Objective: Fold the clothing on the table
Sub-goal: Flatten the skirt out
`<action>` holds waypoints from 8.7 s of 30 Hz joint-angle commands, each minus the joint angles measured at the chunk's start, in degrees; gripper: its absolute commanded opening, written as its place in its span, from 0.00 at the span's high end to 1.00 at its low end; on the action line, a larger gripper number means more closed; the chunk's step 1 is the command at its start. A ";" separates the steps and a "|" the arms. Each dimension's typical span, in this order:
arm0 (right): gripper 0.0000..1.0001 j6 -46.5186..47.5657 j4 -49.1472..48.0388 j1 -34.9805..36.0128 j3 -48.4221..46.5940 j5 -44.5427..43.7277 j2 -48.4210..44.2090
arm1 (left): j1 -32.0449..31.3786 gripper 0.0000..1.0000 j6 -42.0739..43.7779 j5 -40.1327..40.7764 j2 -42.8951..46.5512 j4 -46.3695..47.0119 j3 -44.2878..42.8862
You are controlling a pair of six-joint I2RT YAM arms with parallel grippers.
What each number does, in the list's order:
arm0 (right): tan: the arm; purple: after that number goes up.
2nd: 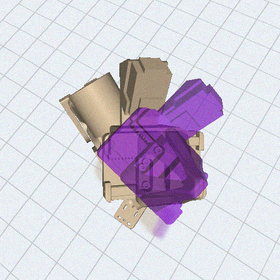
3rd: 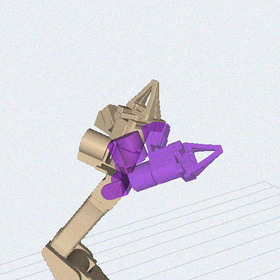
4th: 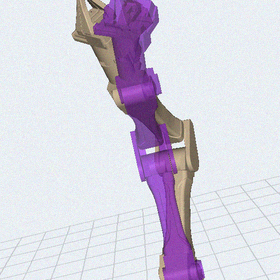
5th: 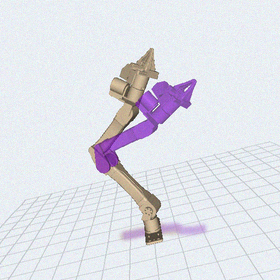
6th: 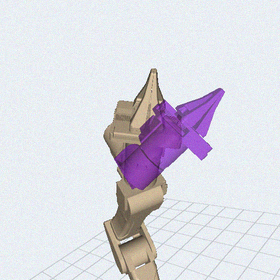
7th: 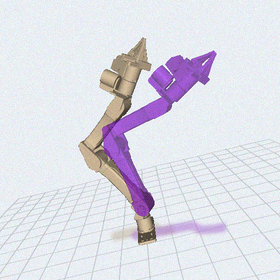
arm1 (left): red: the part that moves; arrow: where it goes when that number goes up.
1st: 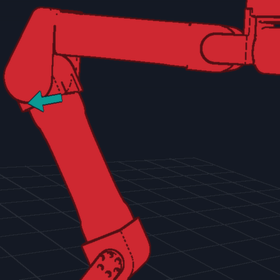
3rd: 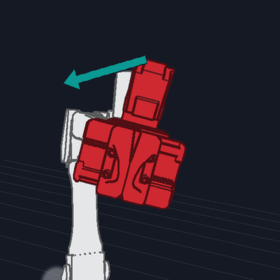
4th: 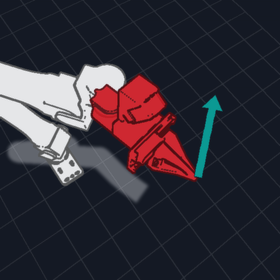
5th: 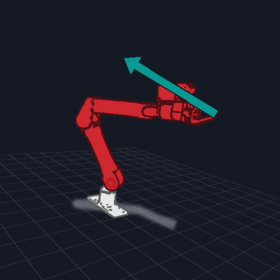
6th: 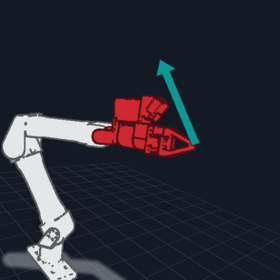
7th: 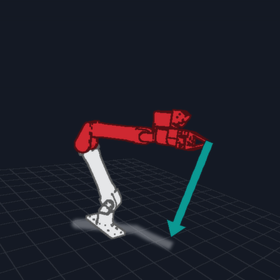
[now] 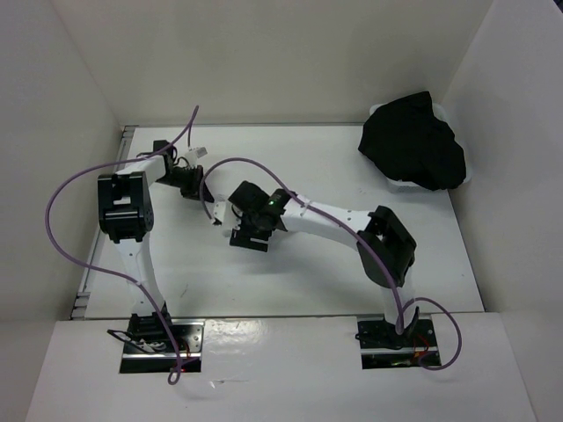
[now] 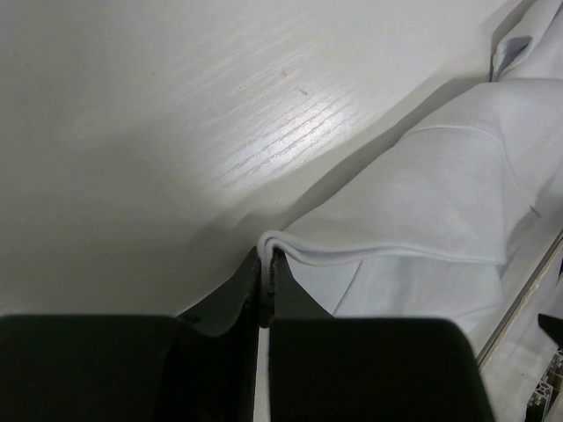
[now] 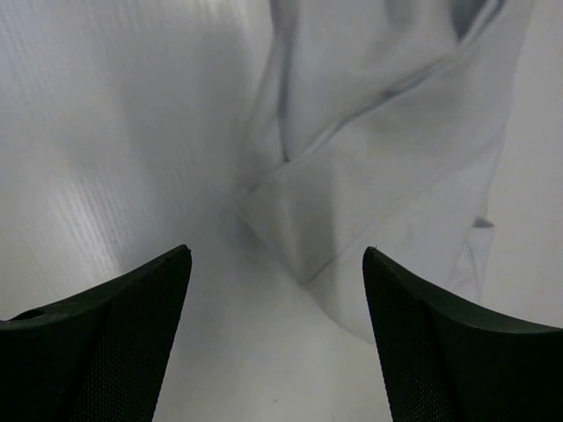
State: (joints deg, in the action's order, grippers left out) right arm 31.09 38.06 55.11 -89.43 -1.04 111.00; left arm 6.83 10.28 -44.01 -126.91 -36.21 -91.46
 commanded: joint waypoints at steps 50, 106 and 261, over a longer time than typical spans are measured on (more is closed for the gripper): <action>0.33 1.52 -13.45 1.58 6.90 -10.91 4.31 | 1.34 1.00 1.05 -3.19 0.26 -0.88 0.58; 1.00 -9.04 -0.01 -23.91 -23.41 7.01 -4.20 | -7.44 1.00 4.57 -2.05 17.30 -10.64 -16.36; 0.05 -22.83 -2.73 -35.42 -41.09 23.00 31.82 | -17.29 0.00 -16.08 14.39 13.01 9.66 15.52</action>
State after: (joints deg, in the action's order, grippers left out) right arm 8.84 34.85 19.35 -127.63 18.74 142.74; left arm -10.31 -6.28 -29.95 -114.10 -21.61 -77.49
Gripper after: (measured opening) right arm 0.950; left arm 0.999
